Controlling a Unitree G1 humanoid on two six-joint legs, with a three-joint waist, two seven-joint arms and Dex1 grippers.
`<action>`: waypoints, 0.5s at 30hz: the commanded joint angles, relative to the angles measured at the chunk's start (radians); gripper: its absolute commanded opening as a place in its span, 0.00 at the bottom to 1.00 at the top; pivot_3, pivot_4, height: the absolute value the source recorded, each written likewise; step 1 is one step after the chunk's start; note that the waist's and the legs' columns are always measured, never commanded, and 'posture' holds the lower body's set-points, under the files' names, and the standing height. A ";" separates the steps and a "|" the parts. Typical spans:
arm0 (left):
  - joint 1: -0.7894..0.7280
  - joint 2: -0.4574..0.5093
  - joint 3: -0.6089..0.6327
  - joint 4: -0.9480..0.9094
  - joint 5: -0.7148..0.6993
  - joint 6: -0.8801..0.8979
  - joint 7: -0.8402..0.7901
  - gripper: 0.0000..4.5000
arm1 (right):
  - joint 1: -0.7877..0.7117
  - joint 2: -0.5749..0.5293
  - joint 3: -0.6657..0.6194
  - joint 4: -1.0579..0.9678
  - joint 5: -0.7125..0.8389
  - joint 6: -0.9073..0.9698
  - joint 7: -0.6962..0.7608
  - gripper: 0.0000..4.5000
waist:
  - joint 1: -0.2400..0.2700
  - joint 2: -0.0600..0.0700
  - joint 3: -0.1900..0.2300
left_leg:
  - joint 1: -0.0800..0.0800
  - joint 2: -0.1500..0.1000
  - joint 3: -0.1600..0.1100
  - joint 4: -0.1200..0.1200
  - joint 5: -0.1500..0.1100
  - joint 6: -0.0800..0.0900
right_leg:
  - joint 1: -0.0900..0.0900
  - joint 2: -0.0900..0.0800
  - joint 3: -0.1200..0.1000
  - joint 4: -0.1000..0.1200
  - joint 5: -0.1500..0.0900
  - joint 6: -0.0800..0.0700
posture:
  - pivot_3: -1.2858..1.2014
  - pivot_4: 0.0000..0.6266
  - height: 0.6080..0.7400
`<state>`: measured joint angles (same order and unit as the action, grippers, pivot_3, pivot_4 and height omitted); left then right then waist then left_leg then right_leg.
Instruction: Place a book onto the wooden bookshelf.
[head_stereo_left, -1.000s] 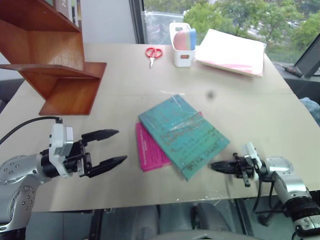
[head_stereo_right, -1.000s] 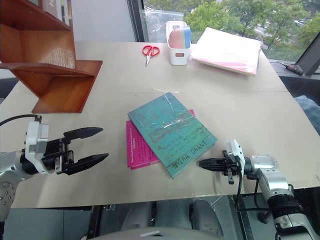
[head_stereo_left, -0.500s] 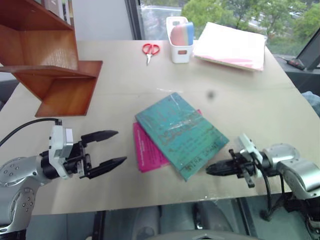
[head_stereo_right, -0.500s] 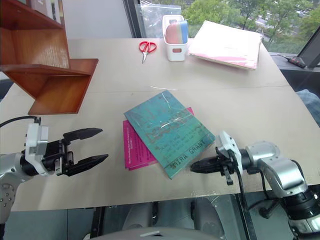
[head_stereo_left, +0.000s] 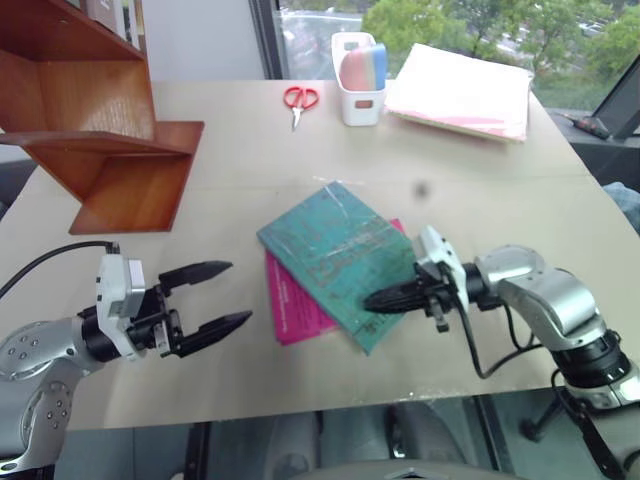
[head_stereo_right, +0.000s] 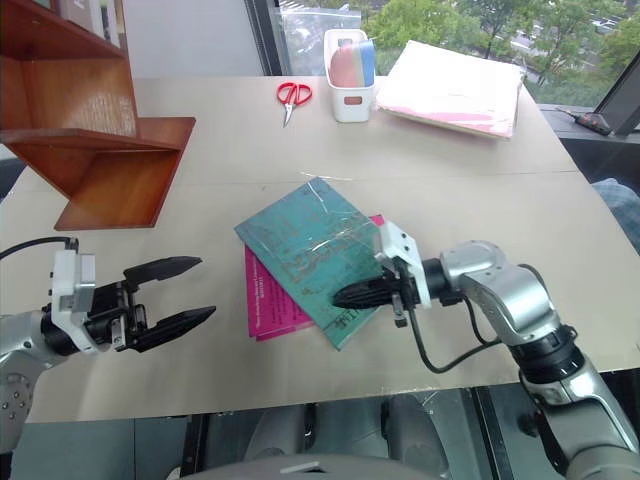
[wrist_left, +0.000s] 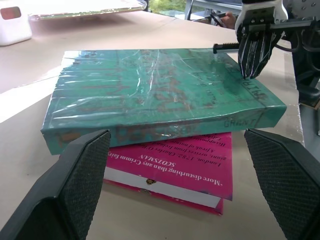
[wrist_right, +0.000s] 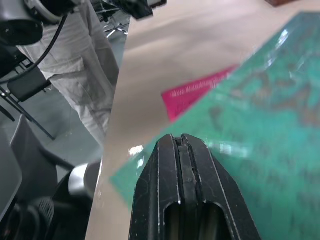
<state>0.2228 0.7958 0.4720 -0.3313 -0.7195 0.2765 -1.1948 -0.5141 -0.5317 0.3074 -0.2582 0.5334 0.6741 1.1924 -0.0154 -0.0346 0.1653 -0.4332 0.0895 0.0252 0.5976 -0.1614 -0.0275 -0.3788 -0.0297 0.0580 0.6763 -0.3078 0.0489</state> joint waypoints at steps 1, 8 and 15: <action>0.002 -0.002 0.020 -0.022 0.000 -0.011 0.012 1.00 | -0.029 0.023 0.006 -0.008 0.002 0.024 -0.031 0.01 | 0.002 0.000 0.000 | 0.000 0.000 0.000 0.000 0.000 0.000 | 0.000 0.000 0.000 0.000 0.000 0.000 | 0.52 0.24 1.00; 0.017 0.014 0.018 -0.049 -0.025 0.018 0.003 1.00 | -0.043 -0.132 -0.072 -0.151 0.173 0.147 0.127 0.01 | 0.002 0.000 0.000 | 0.000 0.000 0.000 0.000 0.000 0.000 | 0.000 0.000 0.000 0.001 0.000 0.000 | 0.52 0.24 1.00; 0.028 0.036 0.001 -0.065 -0.038 0.037 -0.045 1.00 | 0.138 -0.465 -0.144 -0.142 0.095 -0.025 0.335 0.01 | 0.006 0.000 0.002 | 0.000 -0.001 0.000 0.000 0.000 0.000 | 0.000 -0.002 -0.001 -0.002 -0.002 -0.003 | 0.52 0.24 1.00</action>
<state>0.2536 0.8159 0.4620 -0.3555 -0.7418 0.3188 -1.2216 -0.3915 -0.9817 0.1855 -0.3929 0.6526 0.7148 1.4801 -0.0094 -0.0341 0.1671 -0.4334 0.0890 0.0250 0.5979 -0.1617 -0.0273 -0.3785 -0.0313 0.0566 0.6739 -0.3098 0.0460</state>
